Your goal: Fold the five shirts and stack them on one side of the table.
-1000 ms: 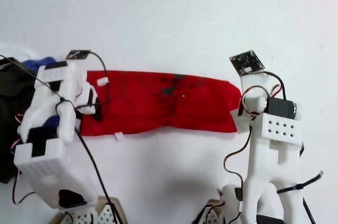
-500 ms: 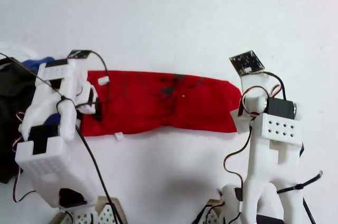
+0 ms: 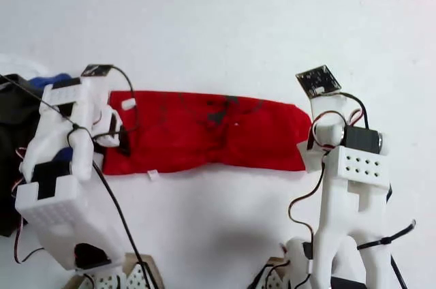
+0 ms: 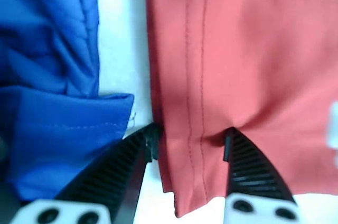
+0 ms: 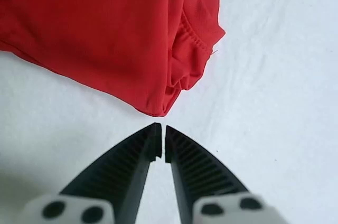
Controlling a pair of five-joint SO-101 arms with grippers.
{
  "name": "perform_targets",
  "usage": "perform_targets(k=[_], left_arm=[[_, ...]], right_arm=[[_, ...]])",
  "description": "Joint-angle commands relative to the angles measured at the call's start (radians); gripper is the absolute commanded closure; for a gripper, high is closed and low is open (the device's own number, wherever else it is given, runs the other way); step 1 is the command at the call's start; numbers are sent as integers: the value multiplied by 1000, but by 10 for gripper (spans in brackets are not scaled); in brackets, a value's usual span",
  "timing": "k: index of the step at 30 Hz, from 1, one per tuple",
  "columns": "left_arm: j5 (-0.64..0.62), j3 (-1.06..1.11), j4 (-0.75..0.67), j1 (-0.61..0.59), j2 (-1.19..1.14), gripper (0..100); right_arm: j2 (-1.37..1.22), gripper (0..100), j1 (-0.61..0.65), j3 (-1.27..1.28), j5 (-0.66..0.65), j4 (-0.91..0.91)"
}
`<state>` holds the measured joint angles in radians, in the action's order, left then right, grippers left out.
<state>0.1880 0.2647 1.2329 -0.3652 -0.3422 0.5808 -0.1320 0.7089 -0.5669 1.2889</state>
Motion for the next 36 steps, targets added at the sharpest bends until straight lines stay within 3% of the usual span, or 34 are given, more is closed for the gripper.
perform_targets(k=[1, 6, 10, 18, 24, 27, 31, 36], left_arm=[[8, -25, -49, -37, -9, 790], [21, -25, -43, -17, -17, 799], [40, -21, -20, 46, -17, 991], [-5, -38, 46, 158, 0, 975], [-84, -143, 204, 235, 49, 975], [-97, -223, 281, 250, 78, 975], [-95, -341, 361, 293, 86, 975], [-101, -499, 494, 400, 84, 975]], right_arm=[[33, 978, -8, -5, 8, 5], [36, 978, -8, -5, 12, 7], [38, 978, -8, -5, 12, 7], [39, 978, -19, -3, 15, 48], [38, 978, -39, 17, 15, 33], [38, 978, 28, 66, 20, -42], [38, 978, 90, 104, 124, -139], [38, 978, -5, 106, 169, -154]])
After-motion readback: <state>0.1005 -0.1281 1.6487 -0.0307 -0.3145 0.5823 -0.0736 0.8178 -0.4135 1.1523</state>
